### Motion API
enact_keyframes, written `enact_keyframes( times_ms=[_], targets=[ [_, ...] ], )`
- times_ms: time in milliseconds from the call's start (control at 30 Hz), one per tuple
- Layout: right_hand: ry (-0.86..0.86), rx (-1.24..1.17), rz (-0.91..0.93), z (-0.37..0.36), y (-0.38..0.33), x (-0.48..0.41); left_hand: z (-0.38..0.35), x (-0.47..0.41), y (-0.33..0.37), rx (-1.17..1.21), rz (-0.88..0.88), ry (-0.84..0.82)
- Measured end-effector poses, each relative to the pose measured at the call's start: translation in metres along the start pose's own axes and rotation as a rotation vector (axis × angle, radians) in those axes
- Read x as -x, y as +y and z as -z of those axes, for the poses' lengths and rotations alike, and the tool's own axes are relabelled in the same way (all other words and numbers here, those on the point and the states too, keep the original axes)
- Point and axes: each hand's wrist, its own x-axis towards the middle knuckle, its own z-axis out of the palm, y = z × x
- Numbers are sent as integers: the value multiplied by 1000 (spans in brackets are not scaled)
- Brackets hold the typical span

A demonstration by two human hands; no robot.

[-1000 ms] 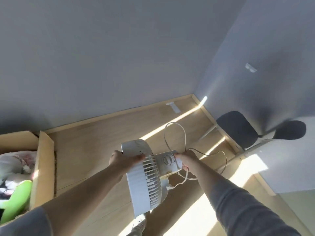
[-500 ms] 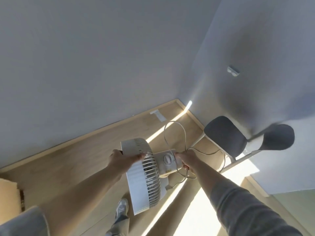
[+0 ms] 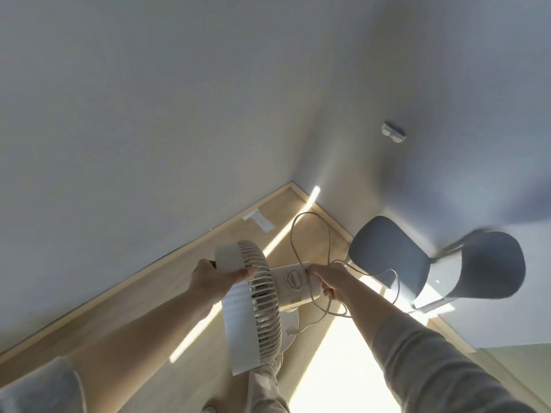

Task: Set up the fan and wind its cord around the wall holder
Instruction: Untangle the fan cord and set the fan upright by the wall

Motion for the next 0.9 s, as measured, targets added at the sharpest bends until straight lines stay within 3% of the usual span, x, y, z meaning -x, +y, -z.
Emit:
enact_keyframes(
  times_ms=[467,900],
  targets=[
    [-44,49,-12,104,-146,-158,-91,-144,159,66,70,43],
    [-18,102,-49,151,-264,-289,-120,-300,268,72,111,-31]
  ],
)
